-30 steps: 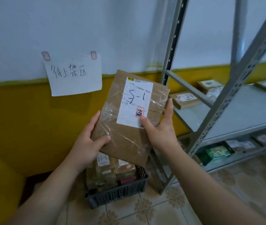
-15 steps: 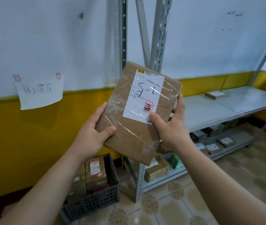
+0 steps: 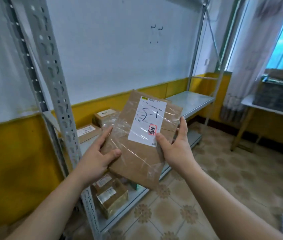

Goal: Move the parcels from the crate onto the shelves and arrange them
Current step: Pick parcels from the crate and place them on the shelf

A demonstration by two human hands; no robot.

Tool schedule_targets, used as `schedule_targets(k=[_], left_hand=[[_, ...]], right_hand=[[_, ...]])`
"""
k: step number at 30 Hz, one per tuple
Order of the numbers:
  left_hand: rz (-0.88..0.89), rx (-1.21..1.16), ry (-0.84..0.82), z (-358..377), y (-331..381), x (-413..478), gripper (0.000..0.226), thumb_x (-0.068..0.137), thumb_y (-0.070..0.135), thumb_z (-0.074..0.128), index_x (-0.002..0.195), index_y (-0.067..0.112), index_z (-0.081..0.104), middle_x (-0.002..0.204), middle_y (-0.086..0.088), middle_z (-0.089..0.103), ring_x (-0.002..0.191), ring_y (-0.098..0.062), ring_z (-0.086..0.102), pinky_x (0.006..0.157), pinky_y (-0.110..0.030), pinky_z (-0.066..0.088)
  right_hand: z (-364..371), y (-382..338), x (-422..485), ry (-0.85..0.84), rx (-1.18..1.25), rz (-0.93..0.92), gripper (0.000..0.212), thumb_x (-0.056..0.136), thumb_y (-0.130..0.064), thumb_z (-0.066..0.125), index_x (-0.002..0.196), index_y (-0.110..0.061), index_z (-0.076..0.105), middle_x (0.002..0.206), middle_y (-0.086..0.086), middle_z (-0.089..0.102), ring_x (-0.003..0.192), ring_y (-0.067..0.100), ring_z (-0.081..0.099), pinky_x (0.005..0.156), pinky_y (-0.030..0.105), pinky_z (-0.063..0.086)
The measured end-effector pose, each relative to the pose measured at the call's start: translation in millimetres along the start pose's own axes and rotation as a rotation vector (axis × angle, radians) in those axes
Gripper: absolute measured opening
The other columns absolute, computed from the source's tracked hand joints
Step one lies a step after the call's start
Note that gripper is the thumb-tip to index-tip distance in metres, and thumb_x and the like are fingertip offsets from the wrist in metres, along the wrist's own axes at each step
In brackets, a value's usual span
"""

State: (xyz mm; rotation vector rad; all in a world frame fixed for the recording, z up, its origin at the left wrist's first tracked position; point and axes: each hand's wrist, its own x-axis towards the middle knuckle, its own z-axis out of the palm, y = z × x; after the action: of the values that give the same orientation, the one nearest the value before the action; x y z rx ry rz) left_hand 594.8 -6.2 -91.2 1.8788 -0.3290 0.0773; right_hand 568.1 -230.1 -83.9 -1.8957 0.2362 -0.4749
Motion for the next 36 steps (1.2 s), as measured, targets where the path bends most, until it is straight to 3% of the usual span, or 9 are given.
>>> schedule_targets(k=[4, 8, 12, 15, 19, 23, 27, 31, 36], left_hand=[[-0.03, -0.013, -0.099, 56.4, -9.4, 74.7, 0.066, 0.087, 0.022, 0.068, 0.132, 0.054, 0.032, 0.134, 0.011, 0.041, 0.112, -0.017, 0.053, 0.095, -0.041, 0.051], [-0.053, -0.136, -0.197, 118.2, -9.4, 147.3, 0.064, 0.089, 0.009, 0.065, 0.138, 0.041, 0.037, 0.118, 0.012, 0.052, 0.078, 0.009, 0.063, 0.061, -0.013, 0.052], [-0.031, -0.136, -0.321, 170.6, -4.7, 209.2, 0.068, 0.087, 0.015, 0.07, 0.141, 0.042, 0.039, 0.127, 0.01, 0.057, 0.094, 0.006, 0.062, 0.085, -0.027, 0.054], [-0.018, -0.127, -0.38, 210.9, 0.3, 240.7, 0.069, 0.087, 0.015, 0.07, 0.143, 0.04, 0.038, 0.125, 0.012, 0.056, 0.087, 0.013, 0.062, 0.072, -0.011, 0.051], [0.002, -0.109, -0.396, 264.4, 4.2, 274.7, 0.067, 0.088, 0.014, 0.069, 0.144, 0.035, 0.038, 0.125, 0.013, 0.054, 0.083, 0.02, 0.057, 0.062, 0.001, 0.042], [0.001, -0.108, -0.373, 311.9, 6.9, 306.6, 0.067, 0.087, 0.021, 0.07, 0.143, 0.04, 0.038, 0.126, 0.015, 0.056, 0.096, 0.011, 0.058, 0.07, -0.003, 0.045], [-0.05, -0.193, -0.345, 355.3, 15.7, 339.1, 0.068, 0.083, 0.025, 0.075, 0.138, 0.046, 0.041, 0.131, 0.009, 0.058, 0.105, -0.007, 0.065, 0.092, -0.033, 0.053], [-0.049, -0.166, -0.267, 389.0, 26.5, 361.4, 0.069, 0.086, 0.021, 0.072, 0.143, 0.041, 0.038, 0.132, 0.012, 0.057, 0.109, -0.005, 0.063, 0.096, -0.031, 0.05], [-0.076, -0.1, -0.208, 406.1, 23.6, 398.6, 0.069, 0.087, 0.023, 0.071, 0.146, 0.037, 0.037, 0.134, 0.011, 0.053, 0.107, 0.002, 0.058, 0.088, -0.02, 0.047]], right_hand=[[-28.3, 35.0, 64.1, 0.062, -0.014, 0.046, 0.099, 0.084, -0.05, 0.069, 0.153, -0.046, -0.002, 0.149, -0.008, 0.043, 0.132, 0.02, 0.049, 0.111, 0.047, 0.04], [-63.7, 61.4, 127.3, 0.135, -0.031, 0.122, 0.094, 0.09, -0.038, 0.068, 0.155, -0.04, 0.0, 0.147, -0.009, 0.043, 0.131, 0.018, 0.048, 0.111, 0.041, 0.039], [-100.2, 85.5, 172.4, 0.223, -0.05, 0.195, 0.093, 0.084, -0.051, 0.067, 0.149, -0.052, 0.001, 0.148, -0.003, 0.043, 0.128, 0.023, 0.05, 0.107, 0.05, 0.043], [-126.9, 104.9, 199.7, 0.285, -0.026, 0.23, 0.095, 0.07, -0.063, 0.064, 0.144, -0.056, 0.005, 0.144, -0.001, 0.046, 0.123, 0.023, 0.055, 0.101, 0.052, 0.048], [-163.5, 134.1, 244.0, 0.328, 0.038, 0.23, 0.083, 0.089, -0.038, 0.068, 0.149, -0.047, 0.013, 0.134, -0.002, 0.053, 0.106, 0.013, 0.063, 0.093, 0.047, 0.055], [-198.7, 157.8, 292.4, 0.302, 0.057, 0.206, 0.082, 0.09, -0.034, 0.069, 0.151, -0.042, 0.015, 0.129, -0.005, 0.057, 0.102, 0.008, 0.064, 0.087, 0.035, 0.056], [-238.5, 169.8, 341.9, 0.232, 0.072, 0.172, 0.066, 0.09, -0.028, 0.071, 0.132, -0.05, 0.026, 0.111, -0.016, 0.062, 0.094, 0.004, 0.065, 0.075, 0.026, 0.056], [-261.6, 181.1, 389.9, 0.173, 0.069, 0.16, 0.06, 0.088, -0.026, 0.073, 0.104, -0.061, 0.027, 0.11, -0.016, 0.062, 0.098, 0.008, 0.066, 0.089, 0.043, 0.058], [-262.7, 196.7, 443.5, 0.087, 0.048, 0.14, 0.061, 0.09, -0.027, 0.071, 0.119, -0.053, 0.023, 0.1, -0.027, 0.057, 0.094, 0.0, 0.062, 0.086, 0.033, 0.053]])
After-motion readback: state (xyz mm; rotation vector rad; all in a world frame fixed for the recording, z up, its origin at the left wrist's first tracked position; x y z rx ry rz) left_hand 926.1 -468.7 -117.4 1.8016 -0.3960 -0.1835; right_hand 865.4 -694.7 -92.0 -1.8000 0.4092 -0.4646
